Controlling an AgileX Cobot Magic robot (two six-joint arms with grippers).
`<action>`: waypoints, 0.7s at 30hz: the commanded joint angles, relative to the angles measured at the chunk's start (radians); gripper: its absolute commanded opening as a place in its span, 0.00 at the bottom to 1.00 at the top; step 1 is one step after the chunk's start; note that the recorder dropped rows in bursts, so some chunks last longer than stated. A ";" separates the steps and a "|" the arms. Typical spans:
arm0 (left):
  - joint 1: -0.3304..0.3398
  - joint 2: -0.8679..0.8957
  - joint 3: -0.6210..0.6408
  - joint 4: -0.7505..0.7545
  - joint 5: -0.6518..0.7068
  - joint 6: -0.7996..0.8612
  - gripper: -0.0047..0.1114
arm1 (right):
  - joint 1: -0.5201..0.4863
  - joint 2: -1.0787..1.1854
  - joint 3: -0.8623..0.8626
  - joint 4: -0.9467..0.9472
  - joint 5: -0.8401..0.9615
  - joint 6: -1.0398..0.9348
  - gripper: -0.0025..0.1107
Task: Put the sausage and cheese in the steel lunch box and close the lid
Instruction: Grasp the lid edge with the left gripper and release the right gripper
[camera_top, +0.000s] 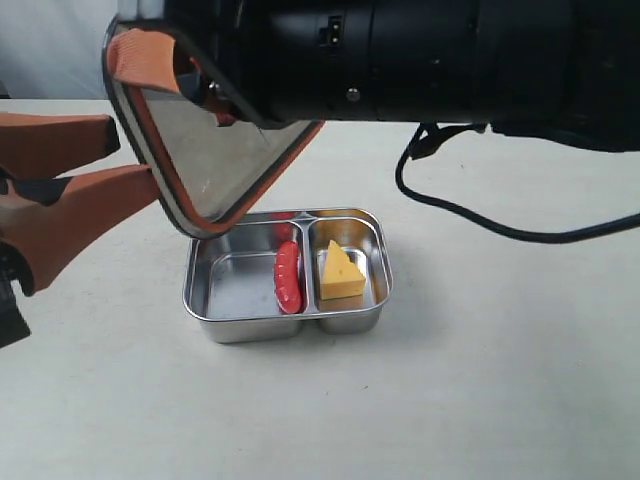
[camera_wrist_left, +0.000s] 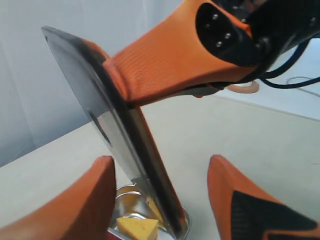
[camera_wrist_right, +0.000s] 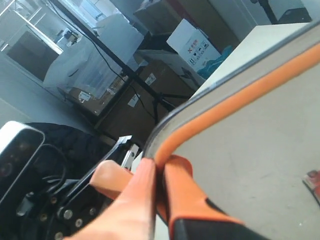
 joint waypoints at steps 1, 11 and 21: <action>-0.009 0.001 -0.006 -0.018 -0.048 0.000 0.50 | 0.030 0.004 -0.017 0.007 -0.012 -0.015 0.01; -0.009 0.012 -0.006 -0.018 -0.104 0.000 0.50 | 0.114 0.004 -0.046 0.007 -0.099 -0.023 0.01; -0.009 0.049 -0.009 -0.018 -0.078 -0.023 0.33 | 0.153 0.043 -0.066 0.007 -0.091 -0.031 0.01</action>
